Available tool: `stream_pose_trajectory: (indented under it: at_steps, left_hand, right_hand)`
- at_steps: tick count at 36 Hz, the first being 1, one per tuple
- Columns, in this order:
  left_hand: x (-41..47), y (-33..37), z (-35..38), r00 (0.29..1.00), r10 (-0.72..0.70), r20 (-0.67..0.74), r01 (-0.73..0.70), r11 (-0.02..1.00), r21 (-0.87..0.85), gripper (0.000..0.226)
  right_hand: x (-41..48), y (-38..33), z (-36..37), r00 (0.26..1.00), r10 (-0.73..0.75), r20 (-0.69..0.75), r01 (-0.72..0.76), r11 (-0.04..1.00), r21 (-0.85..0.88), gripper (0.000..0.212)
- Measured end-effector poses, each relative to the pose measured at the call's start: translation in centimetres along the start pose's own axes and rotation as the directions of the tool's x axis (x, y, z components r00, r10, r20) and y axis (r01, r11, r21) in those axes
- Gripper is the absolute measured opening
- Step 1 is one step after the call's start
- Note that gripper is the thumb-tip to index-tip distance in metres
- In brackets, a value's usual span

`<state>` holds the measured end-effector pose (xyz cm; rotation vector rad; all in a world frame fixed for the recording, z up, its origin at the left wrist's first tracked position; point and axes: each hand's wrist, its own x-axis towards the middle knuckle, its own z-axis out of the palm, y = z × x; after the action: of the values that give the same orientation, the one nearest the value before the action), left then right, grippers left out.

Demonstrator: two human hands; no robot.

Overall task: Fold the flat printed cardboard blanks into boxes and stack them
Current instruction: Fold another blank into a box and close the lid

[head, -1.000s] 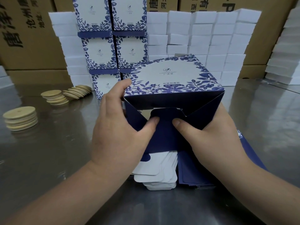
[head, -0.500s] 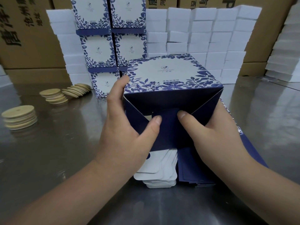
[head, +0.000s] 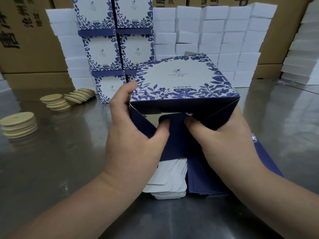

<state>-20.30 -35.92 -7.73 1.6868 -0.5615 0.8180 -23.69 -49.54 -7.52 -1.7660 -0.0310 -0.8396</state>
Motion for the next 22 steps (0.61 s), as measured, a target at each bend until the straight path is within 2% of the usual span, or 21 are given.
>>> stream_pose_trajectory:
  at_steps: [9,16,20,22]
  left_hand:
    - [0.1,-0.2,-0.1,1.0,0.002,-0.012,-0.002,1.0,-0.01,0.064]
    - [0.4,-0.2,-1.2,0.991,0.006,0.134,-0.01,0.999,0.032,0.07]
    - [0.2,-0.7,-1.5,0.981,-0.034,0.194,0.017,0.996,0.088,0.082]
    - [0.1,-0.7,-1.5,0.978,-0.056,0.2,0.029,0.99,0.136,0.077]
  right_hand:
    - [0.1,0.3,0.1,1.0,-0.023,-0.003,0.022,0.999,-0.025,0.048]
    - [0.1,0.1,-0.2,0.999,-0.031,0.035,0.031,0.999,-0.011,0.052]
    - [0.1,-0.2,-0.7,0.996,-0.065,0.057,0.064,0.998,0.029,0.05]
    - [0.1,-0.2,-0.7,0.995,-0.074,0.07,0.072,0.997,0.032,0.049]
